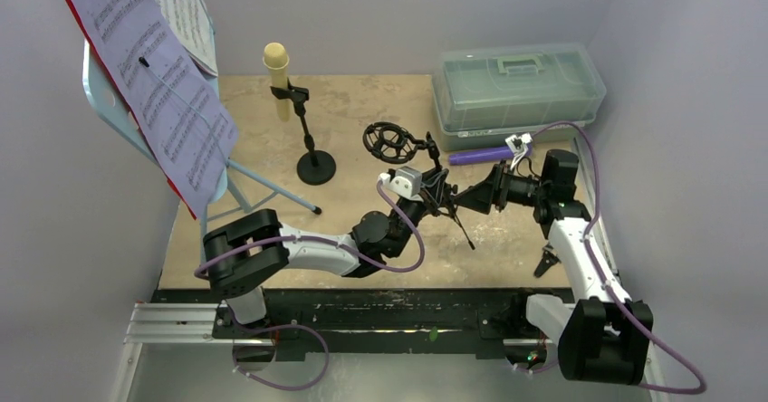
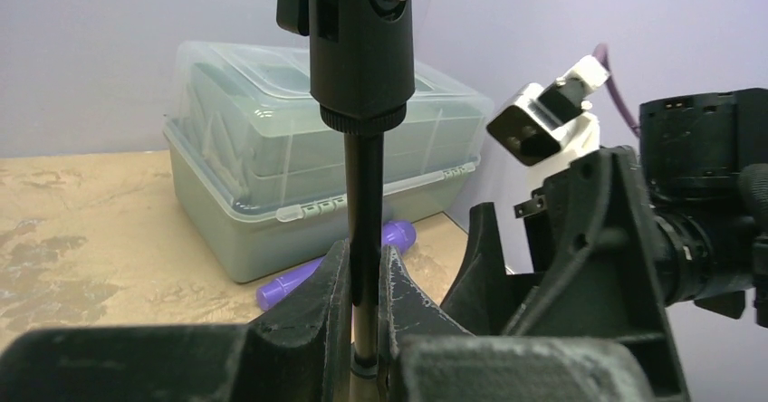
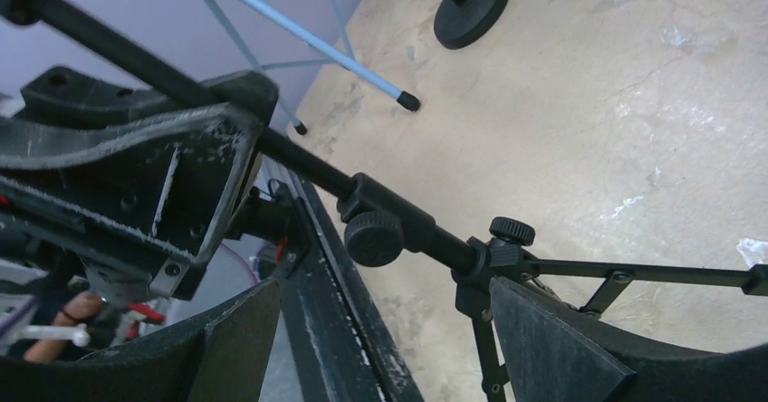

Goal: Pack up the instrument practice props
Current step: Unscrew the knob on the music stand.

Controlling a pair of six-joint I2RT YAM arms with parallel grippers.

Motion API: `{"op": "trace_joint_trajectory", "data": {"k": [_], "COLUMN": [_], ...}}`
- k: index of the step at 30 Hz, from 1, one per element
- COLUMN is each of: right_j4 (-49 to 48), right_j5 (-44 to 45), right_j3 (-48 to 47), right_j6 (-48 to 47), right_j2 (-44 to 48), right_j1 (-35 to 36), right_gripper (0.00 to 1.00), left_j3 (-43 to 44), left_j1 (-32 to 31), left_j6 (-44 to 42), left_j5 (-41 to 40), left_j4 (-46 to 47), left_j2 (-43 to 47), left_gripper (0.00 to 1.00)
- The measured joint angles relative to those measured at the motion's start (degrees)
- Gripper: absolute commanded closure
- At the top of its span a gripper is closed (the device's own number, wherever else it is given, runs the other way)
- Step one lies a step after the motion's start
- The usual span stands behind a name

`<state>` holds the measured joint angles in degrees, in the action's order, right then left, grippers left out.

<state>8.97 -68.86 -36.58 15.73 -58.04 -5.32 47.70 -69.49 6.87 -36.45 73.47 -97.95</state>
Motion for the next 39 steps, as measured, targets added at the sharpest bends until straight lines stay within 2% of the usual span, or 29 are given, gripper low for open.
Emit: {"op": "trace_joint_trajectory", "data": {"k": [5,12,19,22,26,30,33,37,39], "right_j4": [-4.00,-7.54,-11.41,-11.87,-12.09,-12.44,-12.52,-12.59,-12.72], "right_j5": [-1.25,-2.69,-2.89,-2.89,-2.89,-2.89,-2.91,-2.91,-2.86], "right_j3": [0.02,0.46,1.88,1.99,2.12,2.12,2.12,2.12,2.12], "right_j6": [5.70,8.46,10.86,10.84,10.88,10.84,10.82,10.69,10.49], "right_j2": [-4.42,-4.87,-3.80,-3.78,-3.65,-3.65,-3.65,-3.28,-2.73], "right_j1": [0.00,0.00,0.00,0.00,-0.02,0.00,0.00,-0.02,-0.02], "right_gripper": [0.22,0.43,0.71,0.70,0.54,0.49,0.54,0.70,0.82], "left_j3": [0.55,0.98,1.62,1.68,1.68,1.68,1.68,1.68,1.68], "left_j1": [-0.11,-0.46,-0.83,-0.90,-1.07,-1.36,-1.55,-1.68,-1.77], "left_j6": [-0.55,-0.57,-0.55,-0.59,-0.66,-0.66,-0.66,-0.66,-0.68], "left_j5": [0.02,0.02,0.02,-0.02,-0.24,-0.22,-0.22,-0.24,-0.26], "left_j4": [1.29,1.44,2.01,2.19,2.21,2.19,2.19,2.21,2.29], "left_j2": [-1.53,-2.51,-2.56,-2.56,-2.56,-2.56,-2.56,-2.56,-2.56], "left_gripper": [1.00,1.00,1.00,1.00,1.00,1.00,1.00,1.00,1.00]}}
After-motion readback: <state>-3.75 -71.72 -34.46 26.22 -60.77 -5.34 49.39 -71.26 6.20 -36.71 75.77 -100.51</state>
